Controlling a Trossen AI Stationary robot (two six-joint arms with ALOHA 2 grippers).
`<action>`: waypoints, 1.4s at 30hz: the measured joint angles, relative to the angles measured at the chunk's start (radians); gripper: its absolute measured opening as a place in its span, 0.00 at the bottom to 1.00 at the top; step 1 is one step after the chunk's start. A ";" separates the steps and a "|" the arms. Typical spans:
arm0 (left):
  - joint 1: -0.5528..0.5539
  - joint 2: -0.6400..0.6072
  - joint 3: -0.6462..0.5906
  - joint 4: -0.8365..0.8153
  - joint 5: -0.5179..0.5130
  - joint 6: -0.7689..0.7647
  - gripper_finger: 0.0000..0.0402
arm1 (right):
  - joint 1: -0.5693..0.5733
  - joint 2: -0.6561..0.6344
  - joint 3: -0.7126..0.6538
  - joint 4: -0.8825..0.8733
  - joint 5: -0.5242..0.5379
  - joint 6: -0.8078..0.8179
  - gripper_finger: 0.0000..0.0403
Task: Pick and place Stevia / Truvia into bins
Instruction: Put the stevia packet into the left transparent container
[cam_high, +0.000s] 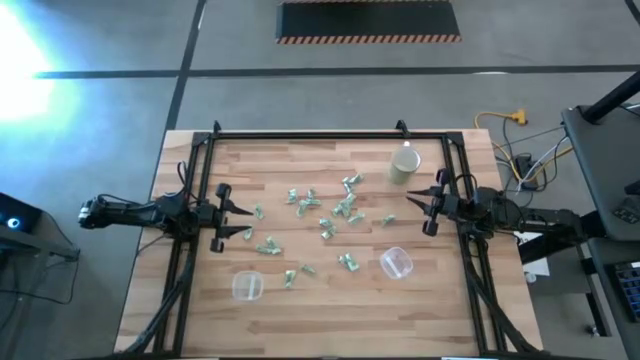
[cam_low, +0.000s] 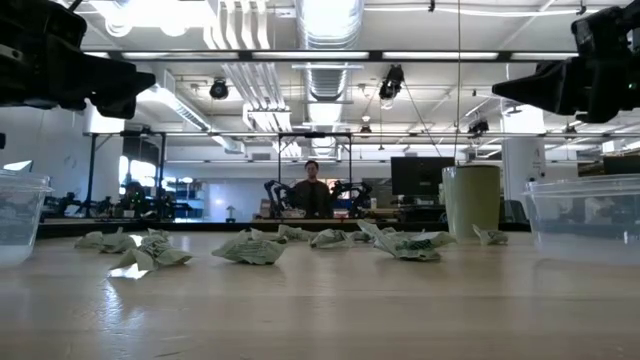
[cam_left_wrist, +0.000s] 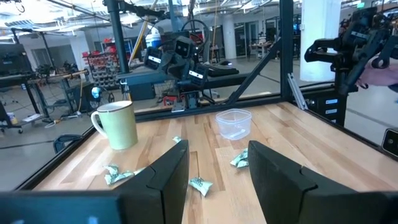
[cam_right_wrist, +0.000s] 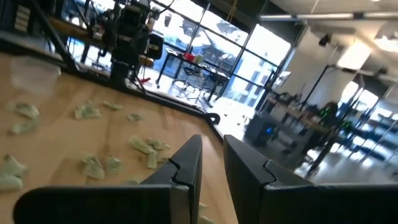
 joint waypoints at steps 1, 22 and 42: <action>0.000 -0.001 0.000 0.000 -0.001 0.000 0.37 | 0.000 0.000 0.000 0.000 0.000 -0.015 0.14; 0.000 -0.001 0.000 0.107 -0.065 0.000 0.37 | 0.000 0.000 0.000 -0.002 -0.001 0.716 0.14; 0.000 0.084 0.001 0.549 -0.070 0.214 0.37 | 0.000 0.008 0.022 0.316 -0.166 0.374 0.14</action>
